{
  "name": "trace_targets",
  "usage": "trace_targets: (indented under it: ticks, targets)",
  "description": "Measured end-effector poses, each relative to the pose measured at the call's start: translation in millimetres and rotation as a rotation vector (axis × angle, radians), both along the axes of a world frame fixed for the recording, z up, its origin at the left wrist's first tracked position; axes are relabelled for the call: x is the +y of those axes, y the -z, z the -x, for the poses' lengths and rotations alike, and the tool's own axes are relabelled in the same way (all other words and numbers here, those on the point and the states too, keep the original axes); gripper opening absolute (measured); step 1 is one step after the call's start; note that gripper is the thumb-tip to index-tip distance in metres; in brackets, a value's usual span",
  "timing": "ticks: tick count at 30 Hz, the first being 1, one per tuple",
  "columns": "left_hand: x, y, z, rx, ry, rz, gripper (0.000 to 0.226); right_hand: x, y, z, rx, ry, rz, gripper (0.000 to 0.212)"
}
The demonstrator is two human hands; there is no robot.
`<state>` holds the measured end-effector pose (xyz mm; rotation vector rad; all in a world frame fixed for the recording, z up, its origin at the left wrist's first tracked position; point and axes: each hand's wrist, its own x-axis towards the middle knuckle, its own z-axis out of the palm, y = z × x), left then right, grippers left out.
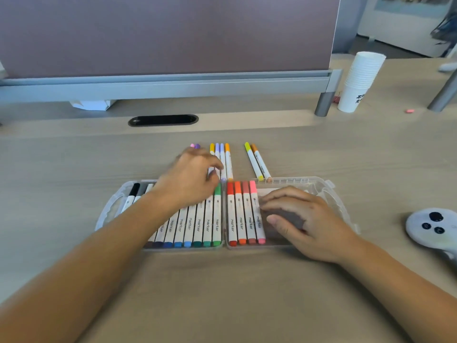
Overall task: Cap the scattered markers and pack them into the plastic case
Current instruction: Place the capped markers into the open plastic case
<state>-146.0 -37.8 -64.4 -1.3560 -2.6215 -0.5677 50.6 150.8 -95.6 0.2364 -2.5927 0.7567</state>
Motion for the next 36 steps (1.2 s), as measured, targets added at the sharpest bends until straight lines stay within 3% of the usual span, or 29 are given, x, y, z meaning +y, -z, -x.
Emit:
trace_targets:
  ticks: [4, 7, 10, 13, 20, 23, 28, 29, 32, 36]
  targets:
    - [2, -9, 30, -0.052, -0.417, 0.167, 0.033, -2, 2, 1, -0.033, 0.006, -0.036, 0.033]
    - [8, -8, 48, -0.189, -0.537, 0.249, 0.024, -3, 2, 1, -0.058, 0.002, -0.055, 0.033]
    - [12, -7, 61, -0.283, -0.532, 0.228, 0.016, -2, 1, 0, -0.058, -0.012, -0.03, 0.032]
    - [15, -13, 63, -0.351, -0.559, 0.222, 0.026, -1, 1, 0, -0.069, -0.012, -0.017, 0.031]
    - [21, -21, 62, -0.337, -0.605, 0.174, 0.037, -1, 2, 1, -0.073, -0.015, -0.009, 0.03]
    - [24, -25, 60, -0.375, -0.619, 0.07, 0.043, -1, 2, 1, -0.08, -0.015, -0.004, 0.03]
    - [27, -41, 32, -0.41, -0.52, -0.17, 0.024, -2, 4, 2, -0.065, -0.009, -0.008, 0.03]
    - [28, -41, 25, -0.469, -0.472, -0.228, 0.022, -2, 4, 2, -0.064, -0.005, -0.012, 0.03]
    - [32, -40, 0, -0.879, -0.291, -0.446, 0.017, -1, 1, 1, -0.086, 0.012, -0.015, 0.039]
    - [35, -43, -33, -1.288, -0.043, -0.454, 0.054, -2, -2, -2, -0.042, -0.017, -0.013, 0.05]
